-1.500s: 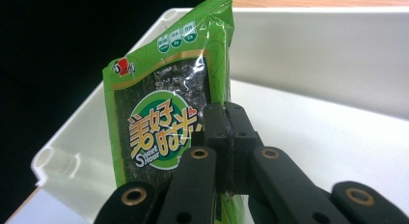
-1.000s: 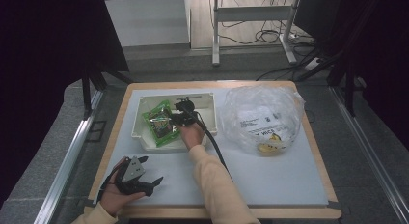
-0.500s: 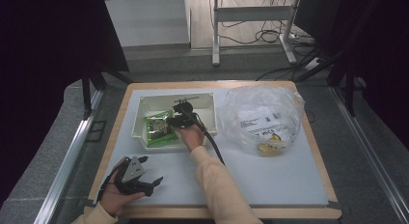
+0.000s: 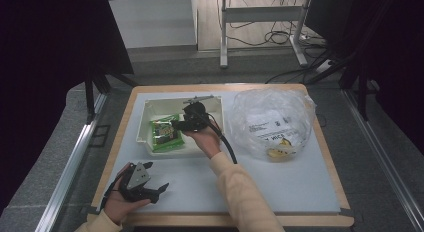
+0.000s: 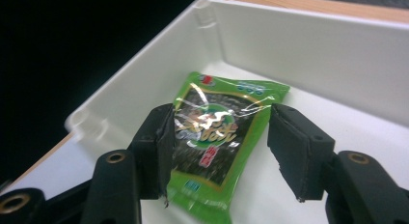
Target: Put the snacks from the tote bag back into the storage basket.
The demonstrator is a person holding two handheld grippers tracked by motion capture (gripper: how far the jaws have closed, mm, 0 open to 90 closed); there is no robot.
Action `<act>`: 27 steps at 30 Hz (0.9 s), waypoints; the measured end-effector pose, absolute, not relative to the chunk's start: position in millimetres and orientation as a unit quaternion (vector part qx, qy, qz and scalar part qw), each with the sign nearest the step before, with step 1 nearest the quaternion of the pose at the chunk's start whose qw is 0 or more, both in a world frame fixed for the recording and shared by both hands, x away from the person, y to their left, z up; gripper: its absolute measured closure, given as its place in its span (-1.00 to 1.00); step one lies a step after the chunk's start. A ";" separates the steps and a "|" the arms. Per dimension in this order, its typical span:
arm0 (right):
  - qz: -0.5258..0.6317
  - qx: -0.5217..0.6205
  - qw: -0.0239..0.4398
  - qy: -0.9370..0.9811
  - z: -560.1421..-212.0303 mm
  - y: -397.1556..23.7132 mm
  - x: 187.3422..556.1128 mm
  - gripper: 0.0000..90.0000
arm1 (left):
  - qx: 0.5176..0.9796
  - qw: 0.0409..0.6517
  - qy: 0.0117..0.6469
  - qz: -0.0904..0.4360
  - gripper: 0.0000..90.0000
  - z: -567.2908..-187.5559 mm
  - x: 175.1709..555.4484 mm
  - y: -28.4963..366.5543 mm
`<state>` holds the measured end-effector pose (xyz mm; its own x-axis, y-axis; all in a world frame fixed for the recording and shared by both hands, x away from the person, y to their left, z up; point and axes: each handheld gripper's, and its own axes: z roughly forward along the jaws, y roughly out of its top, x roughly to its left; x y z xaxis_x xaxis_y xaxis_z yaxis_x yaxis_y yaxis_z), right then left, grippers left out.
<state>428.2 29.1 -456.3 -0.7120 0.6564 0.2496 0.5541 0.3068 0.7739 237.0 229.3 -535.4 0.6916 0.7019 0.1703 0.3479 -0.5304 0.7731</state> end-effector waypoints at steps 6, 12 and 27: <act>0.472 0.353 0.078 0.804 -438.9 8.6 413.5 -0.11 | 0.839 0.374 0.314 0.241 -0.76 -535.8 236.5 229.3; 0.481 0.339 0.097 0.803 -427.4 -22.2 400.3 -0.13 | 0.841 0.366 0.316 0.242 -0.76 -536.9 237.7 229.4; 0.501 0.320 0.111 0.796 -420.3 -102.3 348.1 -0.19 | 0.844 0.357 0.320 0.243 -0.76 -539.1 237.3 224.9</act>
<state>348.1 -102.3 -420.3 -0.7706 0.6206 0.1449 0.3988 0.2922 0.8692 237.3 224.9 -539.1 0.6777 0.7128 0.1809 0.3666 -0.5407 0.7571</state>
